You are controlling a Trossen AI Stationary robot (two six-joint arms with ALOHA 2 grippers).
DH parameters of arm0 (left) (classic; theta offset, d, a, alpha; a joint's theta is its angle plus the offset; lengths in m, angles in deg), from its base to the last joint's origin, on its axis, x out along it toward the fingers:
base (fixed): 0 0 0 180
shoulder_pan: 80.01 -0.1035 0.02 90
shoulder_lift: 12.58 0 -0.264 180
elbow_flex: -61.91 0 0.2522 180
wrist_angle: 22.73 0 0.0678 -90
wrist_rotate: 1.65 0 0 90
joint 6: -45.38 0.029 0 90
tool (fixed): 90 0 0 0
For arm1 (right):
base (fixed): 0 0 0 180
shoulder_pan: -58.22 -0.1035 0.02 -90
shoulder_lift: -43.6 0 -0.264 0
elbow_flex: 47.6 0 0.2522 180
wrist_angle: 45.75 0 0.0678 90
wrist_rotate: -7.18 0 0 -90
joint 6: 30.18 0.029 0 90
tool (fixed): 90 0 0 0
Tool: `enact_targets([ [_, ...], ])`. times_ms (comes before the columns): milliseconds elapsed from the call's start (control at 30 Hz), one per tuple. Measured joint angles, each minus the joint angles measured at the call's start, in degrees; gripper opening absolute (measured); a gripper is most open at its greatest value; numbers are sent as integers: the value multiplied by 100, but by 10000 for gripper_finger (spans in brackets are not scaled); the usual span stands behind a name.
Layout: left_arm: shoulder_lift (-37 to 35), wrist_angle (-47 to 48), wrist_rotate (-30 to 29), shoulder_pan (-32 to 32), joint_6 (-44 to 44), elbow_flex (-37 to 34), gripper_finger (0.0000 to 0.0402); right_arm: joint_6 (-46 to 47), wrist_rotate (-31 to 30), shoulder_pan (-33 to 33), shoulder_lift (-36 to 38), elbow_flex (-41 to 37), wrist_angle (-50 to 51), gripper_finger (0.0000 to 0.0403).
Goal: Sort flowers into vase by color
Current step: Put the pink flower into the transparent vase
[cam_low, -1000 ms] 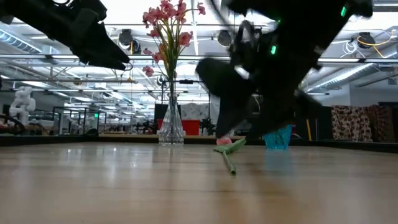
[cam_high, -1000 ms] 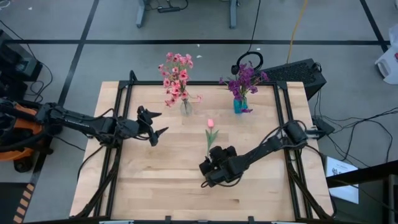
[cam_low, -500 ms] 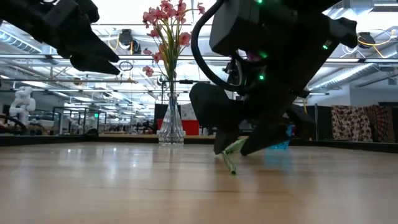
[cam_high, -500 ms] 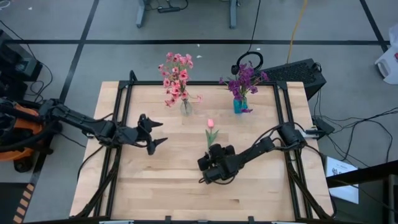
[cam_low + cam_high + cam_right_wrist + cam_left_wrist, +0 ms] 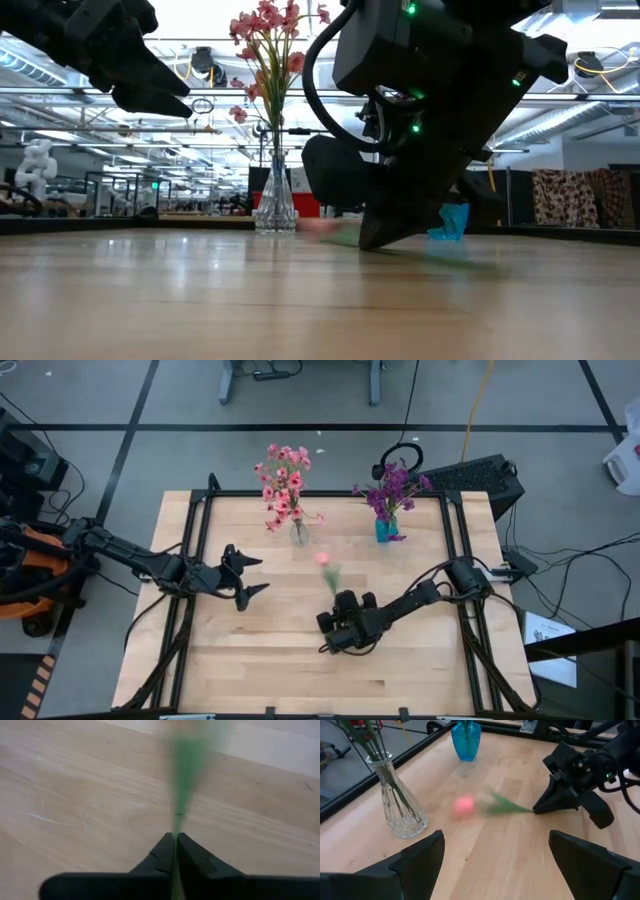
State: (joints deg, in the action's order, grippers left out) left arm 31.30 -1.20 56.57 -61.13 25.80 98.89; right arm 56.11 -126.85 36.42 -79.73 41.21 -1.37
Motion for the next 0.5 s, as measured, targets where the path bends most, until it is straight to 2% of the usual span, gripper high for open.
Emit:
enact_targets([
  [67,0,4,-4,0,60,0,361,0,-21,-2,-2,0,-20,6],
  [500,0,4,-16,-2,82,0,361,-321,-213,-133,396,-2,-191,1],
])
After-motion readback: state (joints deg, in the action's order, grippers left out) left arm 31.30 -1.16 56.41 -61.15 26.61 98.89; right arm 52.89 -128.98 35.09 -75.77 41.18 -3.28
